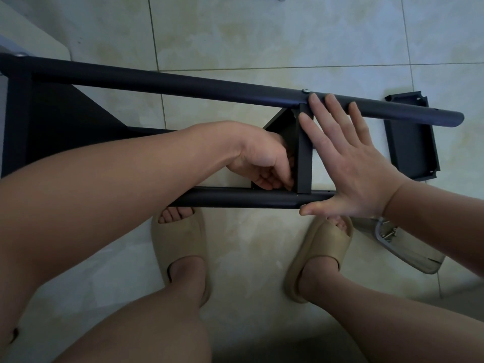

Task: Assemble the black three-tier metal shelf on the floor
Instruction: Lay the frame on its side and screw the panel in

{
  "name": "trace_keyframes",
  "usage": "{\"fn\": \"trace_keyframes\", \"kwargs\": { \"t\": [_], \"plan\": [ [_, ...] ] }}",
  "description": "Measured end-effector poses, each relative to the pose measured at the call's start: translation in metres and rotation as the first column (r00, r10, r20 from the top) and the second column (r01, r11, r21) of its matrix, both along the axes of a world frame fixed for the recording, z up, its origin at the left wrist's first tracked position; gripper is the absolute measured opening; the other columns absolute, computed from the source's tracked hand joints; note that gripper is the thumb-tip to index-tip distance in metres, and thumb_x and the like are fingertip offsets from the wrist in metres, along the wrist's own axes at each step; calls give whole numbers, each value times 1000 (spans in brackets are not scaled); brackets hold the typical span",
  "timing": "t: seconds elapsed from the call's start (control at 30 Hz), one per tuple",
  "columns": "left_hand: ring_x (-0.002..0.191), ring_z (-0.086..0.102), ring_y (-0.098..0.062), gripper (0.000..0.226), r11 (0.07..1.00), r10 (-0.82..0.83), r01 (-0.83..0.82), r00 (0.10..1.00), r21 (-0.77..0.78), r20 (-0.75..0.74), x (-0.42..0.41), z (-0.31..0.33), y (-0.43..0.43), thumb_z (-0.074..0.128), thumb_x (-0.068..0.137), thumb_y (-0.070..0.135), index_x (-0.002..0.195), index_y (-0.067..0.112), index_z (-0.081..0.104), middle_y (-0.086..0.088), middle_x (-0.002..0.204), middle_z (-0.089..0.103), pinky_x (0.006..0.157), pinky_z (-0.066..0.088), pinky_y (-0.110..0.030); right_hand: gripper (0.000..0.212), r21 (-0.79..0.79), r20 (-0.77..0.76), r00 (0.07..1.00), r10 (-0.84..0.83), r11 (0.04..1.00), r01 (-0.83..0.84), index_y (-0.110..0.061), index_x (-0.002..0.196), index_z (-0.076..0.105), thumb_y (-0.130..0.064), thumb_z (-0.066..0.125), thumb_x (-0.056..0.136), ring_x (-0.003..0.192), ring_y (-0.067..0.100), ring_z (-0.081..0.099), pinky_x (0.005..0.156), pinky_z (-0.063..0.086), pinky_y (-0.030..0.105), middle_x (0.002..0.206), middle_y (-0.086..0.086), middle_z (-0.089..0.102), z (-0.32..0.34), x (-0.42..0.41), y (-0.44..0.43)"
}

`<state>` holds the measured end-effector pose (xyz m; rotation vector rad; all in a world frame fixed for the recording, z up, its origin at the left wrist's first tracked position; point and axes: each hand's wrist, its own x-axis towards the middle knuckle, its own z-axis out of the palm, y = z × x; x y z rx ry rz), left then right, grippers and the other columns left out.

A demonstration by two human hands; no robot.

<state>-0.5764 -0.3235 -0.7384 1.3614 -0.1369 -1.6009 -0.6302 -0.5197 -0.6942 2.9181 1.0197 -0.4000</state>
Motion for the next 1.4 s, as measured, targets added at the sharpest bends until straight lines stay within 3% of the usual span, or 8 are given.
{"fn": "trace_keyframes", "kwargs": {
  "t": [0.17, 0.37, 0.6, 0.8, 1.07, 1.27, 1.4],
  "plan": [
    [94, 55, -27, 18, 1000, 3, -3, 1000, -10, 0, 0, -1, 0, 61, 89, -8, 101, 5, 65, -15, 97, 63, 83, 49, -30, 130, -3, -5, 1000, -3, 1000, 3, -3, 161, 8, -97, 30, 74, 155, 41, -5, 122, 3, 65, 168, 21, -1, 0, 0, 0],
    [84, 61, -21, 19, 999, 9, -9, 1000, -35, -4, -1, 0, 0, 60, 89, -9, 100, 6, 65, -9, 89, 66, 76, 53, -26, 130, -7, -7, 1000, -4, 1000, 4, -3, 161, 8, -98, 29, 74, 155, 40, -5, 123, 3, 65, 168, 21, -1, 1, -1, 0],
    [95, 63, -25, 23, 997, -45, 46, 999, -55, 19, 1, 2, 3, 60, 91, -7, 111, 3, 64, -15, 104, 66, 88, 52, -31, 130, -11, -9, 1000, -6, 1000, 6, -4, 162, 6, -97, 29, 74, 155, 40, -6, 123, 2, 64, 169, 20, -1, 1, 0, 0],
    [90, 65, -15, 11, 986, -163, 161, 983, 29, 87, 8, 2, 7, 61, 95, 14, 99, 17, 71, 3, 91, 75, 95, 48, -34, 130, -5, -12, 1000, -5, 1000, 5, -4, 162, 6, -96, 32, 74, 155, 40, -5, 123, 2, 64, 169, 20, -1, 1, 0, 1],
    [78, 64, -11, 7, 990, -138, 133, 977, 40, 162, 7, -1, 1, 68, 90, 10, 92, 16, 72, 4, 81, 74, 87, 48, -31, 130, -8, -21, 1000, -9, 1000, 9, -4, 161, 7, -97, 31, 74, 155, 41, -5, 123, 2, 64, 169, 21, -1, 1, 1, 0],
    [85, 65, -14, 14, 991, -136, 136, 978, 6, 158, 9, 0, 4, 70, 87, 3, 94, 15, 72, 2, 86, 73, 91, 49, -32, 129, -6, -16, 1000, -4, 1000, 4, -4, 162, 6, -97, 29, 75, 155, 40, -6, 123, 3, 64, 169, 20, -2, 1, 1, 1],
    [86, 67, -12, 9, 987, -158, 155, 975, 28, 156, 11, 2, 8, 68, 90, 13, 94, 20, 73, 3, 92, 76, 90, 49, -32, 129, -3, -15, 1000, -2, 1000, 2, -4, 162, 6, -97, 29, 75, 155, 40, -6, 123, 3, 64, 169, 20, -2, 1, 1, 0]
  ]
}}
